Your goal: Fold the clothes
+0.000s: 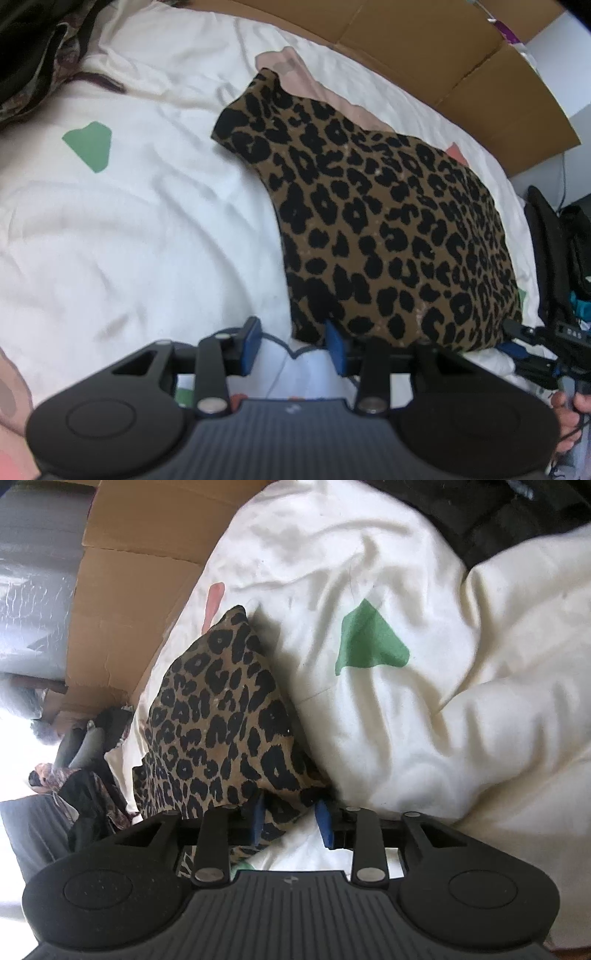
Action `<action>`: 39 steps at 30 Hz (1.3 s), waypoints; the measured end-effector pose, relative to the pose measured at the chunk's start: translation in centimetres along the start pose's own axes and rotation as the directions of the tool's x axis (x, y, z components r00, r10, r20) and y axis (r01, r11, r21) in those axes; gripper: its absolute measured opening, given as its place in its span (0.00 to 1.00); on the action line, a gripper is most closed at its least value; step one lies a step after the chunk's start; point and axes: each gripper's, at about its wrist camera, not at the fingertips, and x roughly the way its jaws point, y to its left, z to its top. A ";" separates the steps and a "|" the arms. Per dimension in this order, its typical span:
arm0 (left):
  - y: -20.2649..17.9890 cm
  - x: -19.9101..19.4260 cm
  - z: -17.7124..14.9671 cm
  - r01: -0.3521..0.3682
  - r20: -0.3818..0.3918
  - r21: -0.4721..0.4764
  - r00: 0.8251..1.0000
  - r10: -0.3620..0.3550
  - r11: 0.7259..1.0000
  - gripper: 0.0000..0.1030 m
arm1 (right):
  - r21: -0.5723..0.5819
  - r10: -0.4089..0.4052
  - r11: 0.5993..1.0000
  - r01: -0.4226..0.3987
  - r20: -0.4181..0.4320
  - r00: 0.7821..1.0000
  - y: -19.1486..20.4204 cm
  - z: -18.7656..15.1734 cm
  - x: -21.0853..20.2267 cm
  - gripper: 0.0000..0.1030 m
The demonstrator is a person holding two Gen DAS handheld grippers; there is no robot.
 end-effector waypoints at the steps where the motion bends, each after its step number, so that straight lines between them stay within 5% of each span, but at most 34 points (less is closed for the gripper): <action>1: 0.0 0.0 0.0 0.002 0.001 -0.001 1.000 -0.002 1.000 0.40 | 0.003 0.005 1.000 -0.005 -0.002 1.000 0.0 0.1 0.1 0.31; 7: 0.0 -0.3 0.0 0.016 0.004 -0.003 1.000 -0.016 1.000 0.40 | -0.010 0.018 1.000 -0.018 -0.001 1.000 0.1 0.1 -0.2 0.16; 18: 0.3 -0.3 -0.5 0.033 0.006 -0.034 0.999 -0.033 0.999 0.40 | 0.013 0.039 0.999 -0.039 -0.004 0.999 -0.4 0.3 0.0 0.24; 22: 0.7 -0.5 -0.7 0.057 0.023 -0.047 0.998 -0.056 0.997 0.41 | 0.065 0.050 0.997 -0.050 0.010 0.999 -0.5 0.3 -0.4 0.13; 27: 0.4 -0.4 -0.8 0.109 0.047 -0.026 0.993 -0.107 0.994 0.41 | 0.063 0.055 0.996 -0.057 0.036 0.998 0.1 0.1 -1.4 0.10; 32: -0.3 0.9 -1.1 0.073 0.046 0.006 0.996 -0.074 0.997 0.40 | 0.033 0.056 0.998 -0.058 0.052 0.997 0.9 0.4 -2.1 0.09; 36: -1.2 0.7 -1.4 0.067 0.032 0.008 0.997 -0.067 0.998 0.11 | 0.004 0.046 0.999 -0.046 0.057 0.997 1.3 0.8 -2.3 0.09; 39: -1.4 0.5 -1.5 0.075 0.018 -0.010 0.997 -0.075 0.997 0.08 | -0.014 0.042 0.999 -0.041 0.068 0.997 1.6 1.1 -2.6 0.09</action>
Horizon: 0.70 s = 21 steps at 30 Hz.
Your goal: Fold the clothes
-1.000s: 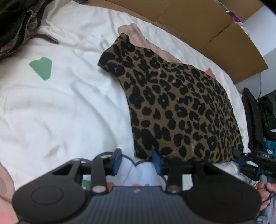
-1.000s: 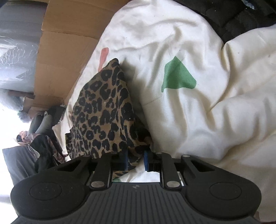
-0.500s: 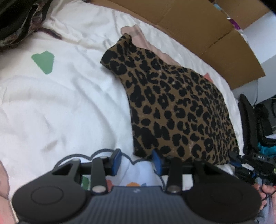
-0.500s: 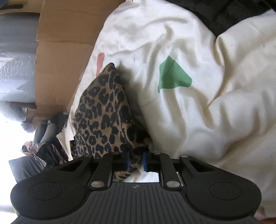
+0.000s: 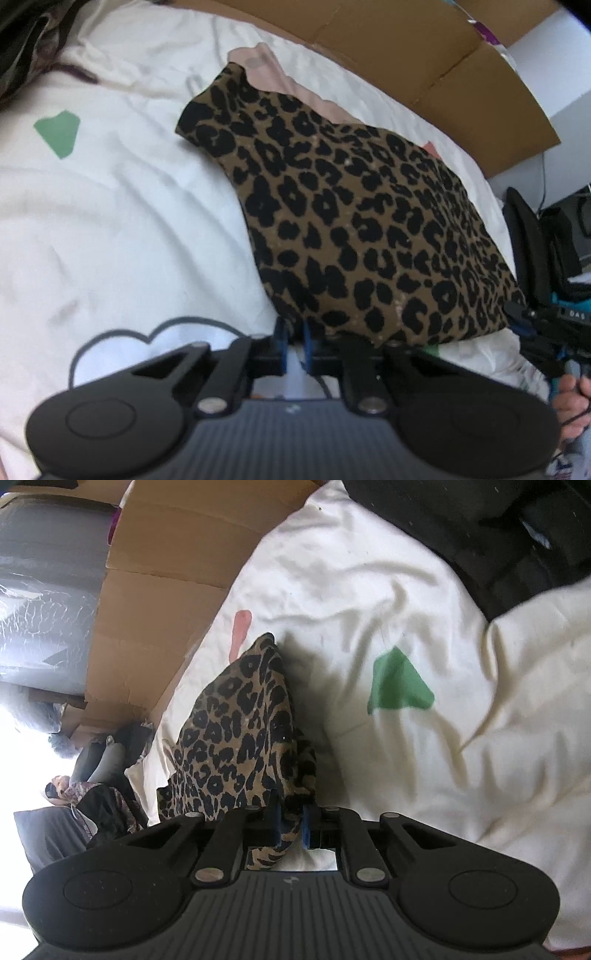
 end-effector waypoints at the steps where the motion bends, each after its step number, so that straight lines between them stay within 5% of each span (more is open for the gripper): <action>1: -0.1 -0.1 0.0 0.003 -0.005 -0.006 1.000 -0.003 1.000 0.08 | -0.007 0.000 1.000 0.000 0.004 1.000 0.1 0.0 -0.2 0.09; 21: -4.5 0.7 -1.0 0.065 -0.257 0.083 0.966 -0.041 0.994 0.05 | -0.127 -0.069 0.989 0.081 0.096 0.993 3.3 4.4 -2.4 0.08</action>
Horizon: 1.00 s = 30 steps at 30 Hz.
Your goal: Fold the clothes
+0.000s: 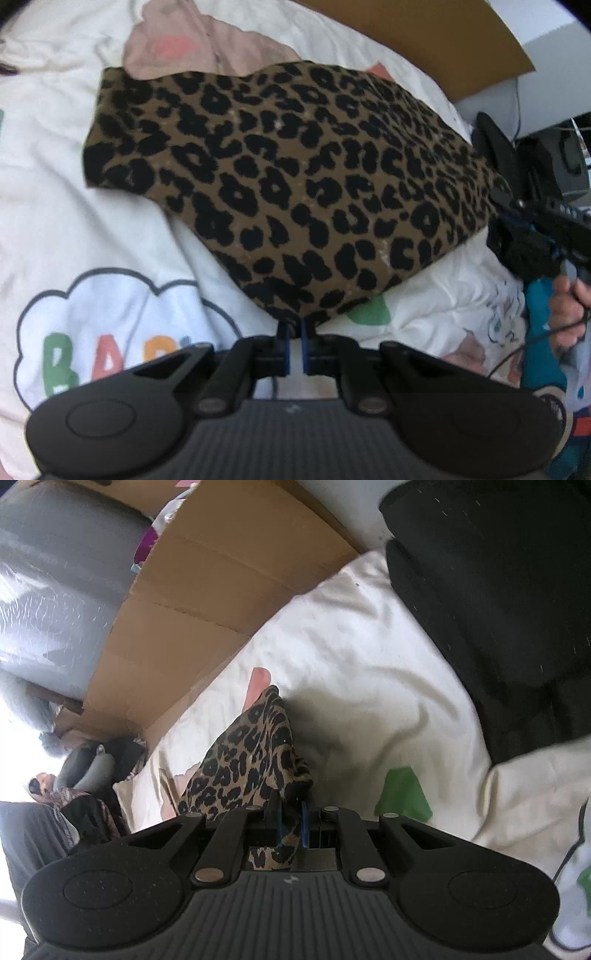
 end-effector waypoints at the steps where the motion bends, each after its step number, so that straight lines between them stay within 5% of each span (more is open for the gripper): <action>1: -0.2 0.1 0.0 0.011 -0.007 -0.002 1.000 -0.011 1.000 0.05 | -0.006 -0.004 1.000 0.004 0.005 1.000 0.1 0.3 0.0 0.08; 30: -7.3 4.8 -0.4 0.070 -0.101 0.087 0.993 -0.061 0.994 0.09 | -0.105 -0.061 0.992 0.071 0.097 0.993 2.1 5.9 1.8 0.08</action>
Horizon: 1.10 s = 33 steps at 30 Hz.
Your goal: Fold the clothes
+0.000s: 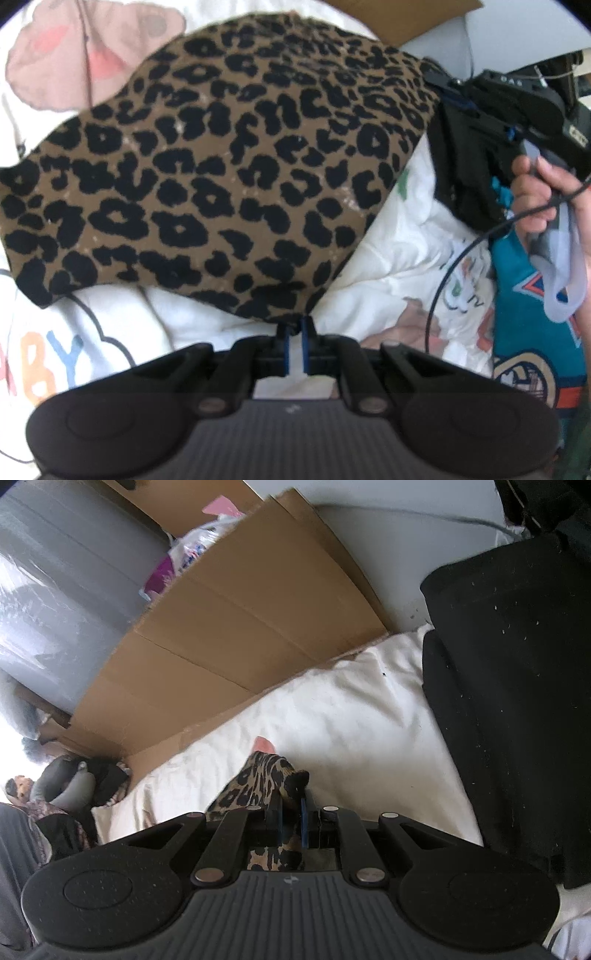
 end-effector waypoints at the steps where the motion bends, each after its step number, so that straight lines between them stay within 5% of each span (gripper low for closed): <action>1: 0.1 0.1 0.0 -0.009 -0.003 0.003 1.000 0.009 1.000 0.10 | 0.006 -0.008 1.000 0.008 -0.004 1.000 -0.3 -0.1 0.3 0.09; 9: 2.1 -2.3 -0.1 -0.041 -0.002 0.002 0.999 0.041 0.999 0.33 | 0.039 -0.051 0.998 0.052 -0.020 0.998 -2.6 -1.5 0.5 0.31; 18: 2.6 -7.0 3.2 -0.055 0.141 0.040 0.989 0.049 0.998 0.45 | 0.121 -0.023 0.992 0.031 -0.068 0.997 -4.2 -5.8 -0.6 0.31; 30: 2.5 -8.6 10.0 -0.206 0.183 0.169 0.968 0.174 0.964 0.47 | 0.160 0.017 0.987 -0.005 -0.068 0.998 -4.5 -9.3 -2.0 0.38; 33: 2.8 -7.4 12.0 -0.208 0.196 0.213 0.966 0.167 0.955 0.49 | 0.161 0.012 0.987 -0.002 -0.059 0.998 -4.4 -9.4 -2.3 0.47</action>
